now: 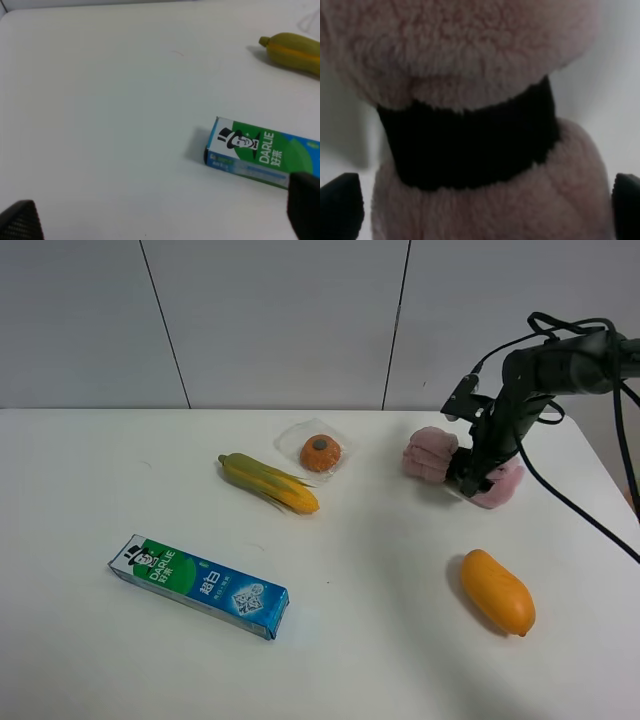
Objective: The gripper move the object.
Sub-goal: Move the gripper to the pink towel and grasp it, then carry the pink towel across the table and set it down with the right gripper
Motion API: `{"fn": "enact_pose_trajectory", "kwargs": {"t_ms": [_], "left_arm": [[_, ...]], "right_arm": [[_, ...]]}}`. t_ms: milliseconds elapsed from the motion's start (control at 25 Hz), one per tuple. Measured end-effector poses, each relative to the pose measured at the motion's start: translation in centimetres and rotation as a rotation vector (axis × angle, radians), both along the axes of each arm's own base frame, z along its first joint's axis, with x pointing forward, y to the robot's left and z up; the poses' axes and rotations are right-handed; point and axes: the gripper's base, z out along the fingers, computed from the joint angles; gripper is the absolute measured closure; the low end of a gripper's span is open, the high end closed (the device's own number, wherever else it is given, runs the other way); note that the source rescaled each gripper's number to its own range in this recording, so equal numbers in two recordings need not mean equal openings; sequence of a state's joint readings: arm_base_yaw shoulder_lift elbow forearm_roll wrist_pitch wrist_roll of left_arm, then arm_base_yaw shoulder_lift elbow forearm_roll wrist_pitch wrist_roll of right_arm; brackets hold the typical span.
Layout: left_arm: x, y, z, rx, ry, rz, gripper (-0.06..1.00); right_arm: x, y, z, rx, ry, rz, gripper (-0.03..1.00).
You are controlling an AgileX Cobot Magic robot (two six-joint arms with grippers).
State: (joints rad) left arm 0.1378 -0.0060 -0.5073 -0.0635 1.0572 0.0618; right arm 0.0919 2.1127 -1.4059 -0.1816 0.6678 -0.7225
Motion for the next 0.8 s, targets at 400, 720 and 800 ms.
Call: {"fn": "enact_pose_trajectory", "kwargs": {"t_ms": [400, 720, 800], "left_arm": [[0.0, 0.0, 0.0, 0.0, 0.0, 0.0, -0.06], [0.0, 0.0, 0.0, 0.0, 0.0, 0.0, -0.06], [0.0, 0.0, 0.0, 0.0, 0.0, 0.0, -0.06]], "right_arm": [[-0.1, 0.0, -0.4, 0.005, 0.022, -0.034, 0.97], [-0.8, 0.0, 3.9, 0.025, -0.037, -0.052, 0.97], [-1.2, 0.2, 6.2, 0.064, -0.091, -0.068, 0.97]]}}
